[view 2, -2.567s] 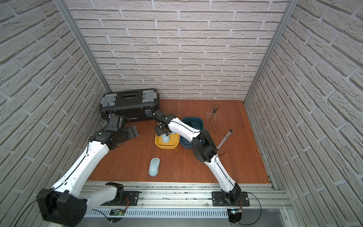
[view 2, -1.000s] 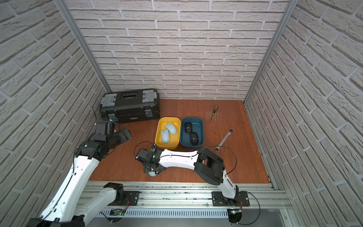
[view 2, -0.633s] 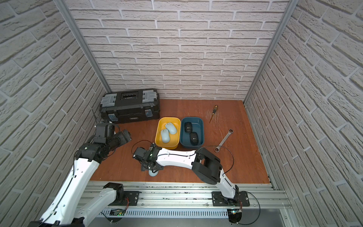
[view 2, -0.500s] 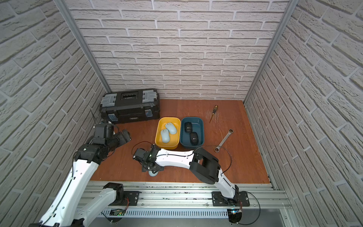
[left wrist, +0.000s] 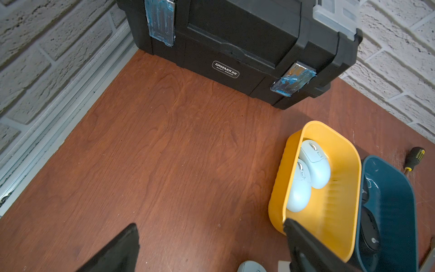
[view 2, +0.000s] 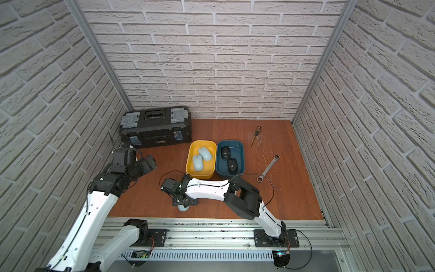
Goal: Place the mice by color into the storage box
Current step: Pick up the mouse from the center of the board.
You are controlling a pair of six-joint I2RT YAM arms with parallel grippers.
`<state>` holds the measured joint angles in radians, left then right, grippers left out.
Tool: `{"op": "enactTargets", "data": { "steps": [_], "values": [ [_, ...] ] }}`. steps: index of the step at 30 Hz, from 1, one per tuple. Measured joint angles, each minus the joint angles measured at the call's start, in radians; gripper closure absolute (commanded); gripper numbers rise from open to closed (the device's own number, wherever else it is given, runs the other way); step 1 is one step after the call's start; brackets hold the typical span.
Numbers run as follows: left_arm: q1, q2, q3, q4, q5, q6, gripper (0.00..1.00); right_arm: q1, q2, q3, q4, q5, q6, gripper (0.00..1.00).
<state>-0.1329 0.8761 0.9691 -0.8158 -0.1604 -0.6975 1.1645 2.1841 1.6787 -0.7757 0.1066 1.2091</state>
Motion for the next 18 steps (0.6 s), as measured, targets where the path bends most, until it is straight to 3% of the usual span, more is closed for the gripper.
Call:
{"op": "enactTargets", "data": {
  "steps": [6,13,18],
  "values": [
    [0.001,0.006,0.0,0.0,0.0,0.0,0.02,-0.004,0.0,0.0,0.005,-0.007,0.011,0.25],
    [0.002,0.006,0.0,0.0,0.0,0.0,0.02,-0.007,-0.001,-0.008,0.019,-0.024,0.011,0.48],
    [0.003,0.005,0.0,0.0,-0.001,0.0,0.02,-0.018,-0.018,-0.039,0.06,-0.055,0.011,0.52]
  ]
}}
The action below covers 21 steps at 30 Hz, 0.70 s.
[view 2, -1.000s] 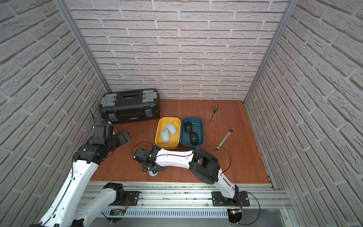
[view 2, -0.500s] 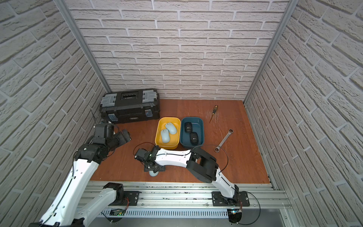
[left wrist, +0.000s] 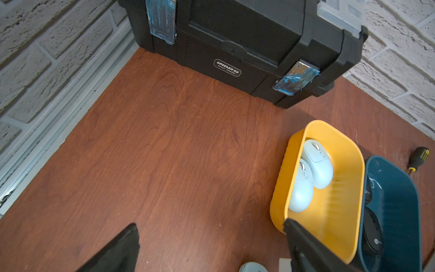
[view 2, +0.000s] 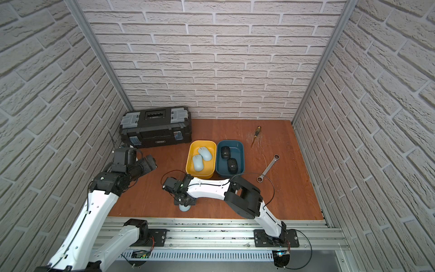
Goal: Place the mice by color into the storage box
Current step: Pick up the mouse from the center of the board.
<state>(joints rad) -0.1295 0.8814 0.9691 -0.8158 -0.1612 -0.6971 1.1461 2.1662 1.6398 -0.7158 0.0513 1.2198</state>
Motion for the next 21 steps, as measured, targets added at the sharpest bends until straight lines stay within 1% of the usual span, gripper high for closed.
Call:
{"op": "enactTargets", "data": {
  "steps": [3,6,11,15,21],
  "values": [
    [0.001,-0.002,0.0,-0.001,-0.005,0.0,0.02,-0.005,-0.004,-0.004,0.006,-0.005,-0.017,0.52],
    [0.004,-0.004,0.0,0.0,-0.008,0.0,0.02,-0.005,-0.005,-0.001,-0.002,0.003,-0.063,0.52],
    [0.005,-0.003,0.0,0.0,-0.012,-0.003,0.02,-0.006,-0.033,0.015,-0.074,0.054,-0.152,0.52],
    [0.005,0.002,0.0,0.0,-0.012,-0.005,0.02,-0.01,-0.102,0.084,-0.136,0.107,-0.22,0.52],
    [0.005,0.011,0.0,0.0,-0.012,-0.013,0.02,-0.035,-0.245,0.148,-0.15,0.187,-0.304,0.52]
  ]
}}
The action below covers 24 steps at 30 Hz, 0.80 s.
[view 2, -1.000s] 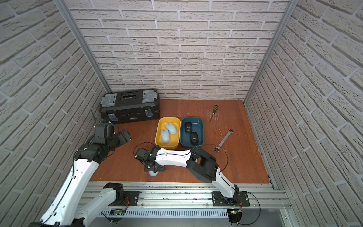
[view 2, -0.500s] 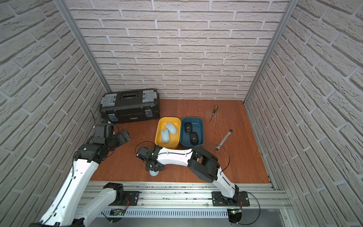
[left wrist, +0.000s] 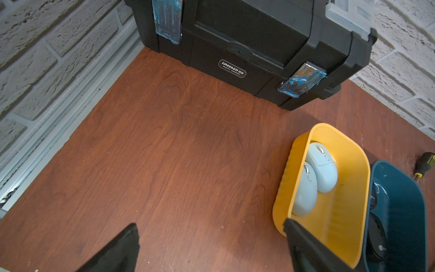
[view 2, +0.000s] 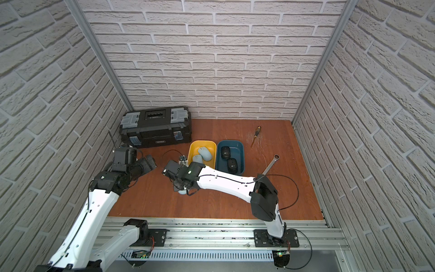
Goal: Place the mice by color into the storage box
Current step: Pick up the mouse from the center of the board, then place the mouse in the storage box.
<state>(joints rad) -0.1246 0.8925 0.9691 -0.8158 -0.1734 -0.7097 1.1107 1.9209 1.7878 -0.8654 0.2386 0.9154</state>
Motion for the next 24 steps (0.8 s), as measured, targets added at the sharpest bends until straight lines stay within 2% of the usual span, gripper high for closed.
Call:
{"op": "enactTargets", "data": {
  "steps": [5,12,17,24],
  "values": [
    [0.0,0.003,0.001,0.0,0.0,-0.001,0.02,-0.072,-0.05,0.006,-0.002,0.061,-0.073,0.52],
    [0.0,0.027,0.018,0.0,0.003,-0.004,0.02,-0.219,-0.027,0.019,0.017,0.096,-0.191,0.51],
    [0.0,0.046,0.025,0.003,0.003,-0.011,0.02,-0.303,0.082,0.087,0.052,0.075,-0.256,0.52],
    [0.0,0.09,0.028,0.01,0.006,-0.027,0.02,-0.353,0.253,0.139,0.066,0.026,-0.307,0.52]
  ]
}}
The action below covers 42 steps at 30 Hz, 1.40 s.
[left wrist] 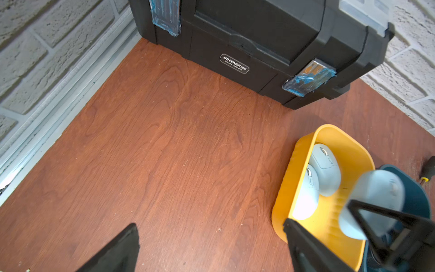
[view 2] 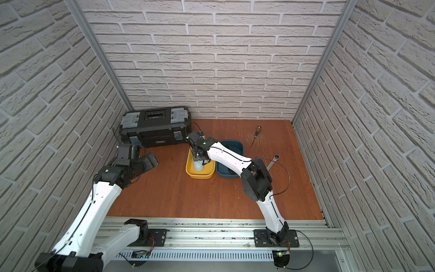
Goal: Place the mice by color into the storage box
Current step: Place the mouse in the storage box.
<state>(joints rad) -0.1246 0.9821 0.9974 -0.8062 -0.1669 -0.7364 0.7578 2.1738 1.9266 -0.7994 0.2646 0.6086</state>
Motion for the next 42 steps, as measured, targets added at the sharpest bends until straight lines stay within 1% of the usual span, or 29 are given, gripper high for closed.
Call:
{"op": "enactTargets", "data": {
  "steps": [4,11,19,21,24,27,32,37,40,42],
  "values": [
    [0.0,0.021,0.006,0.002,0.0,-0.002,0.02,-0.019,0.033,0.002,-0.006,-0.018,-0.008,0.51],
    [0.0,0.045,0.013,0.024,0.0,-0.01,0.02,-0.035,0.039,0.001,-0.005,-0.031,-0.01,0.51],
    [0.0,0.066,0.013,0.03,0.005,-0.01,0.02,-0.043,0.08,-0.002,-0.005,-0.039,0.006,0.48],
    [0.0,0.065,0.013,0.031,0.008,-0.011,0.02,-0.045,0.096,-0.002,-0.007,-0.042,0.006,0.44],
    [0.0,0.065,0.013,0.034,0.009,-0.016,0.02,-0.047,0.106,-0.002,-0.006,-0.044,0.007,0.31],
    [0.0,0.065,0.013,0.036,0.013,-0.018,0.02,-0.047,0.106,0.002,-0.006,-0.045,0.006,0.25],
    [0.0,0.065,0.013,0.037,0.016,-0.019,0.02,-0.047,0.106,0.023,-0.011,-0.046,0.0,0.23],
    [0.0,0.064,0.015,0.038,0.038,-0.011,0.02,-0.048,0.099,0.117,-0.043,-0.048,-0.035,0.22],
    [0.0,0.065,0.032,0.037,0.057,0.003,0.02,-0.048,0.047,0.13,-0.043,-0.04,-0.062,0.21],
    [0.0,0.07,0.057,0.035,0.061,0.008,0.02,-0.048,-0.017,0.119,-0.039,-0.017,-0.084,0.2]
  ]
}}
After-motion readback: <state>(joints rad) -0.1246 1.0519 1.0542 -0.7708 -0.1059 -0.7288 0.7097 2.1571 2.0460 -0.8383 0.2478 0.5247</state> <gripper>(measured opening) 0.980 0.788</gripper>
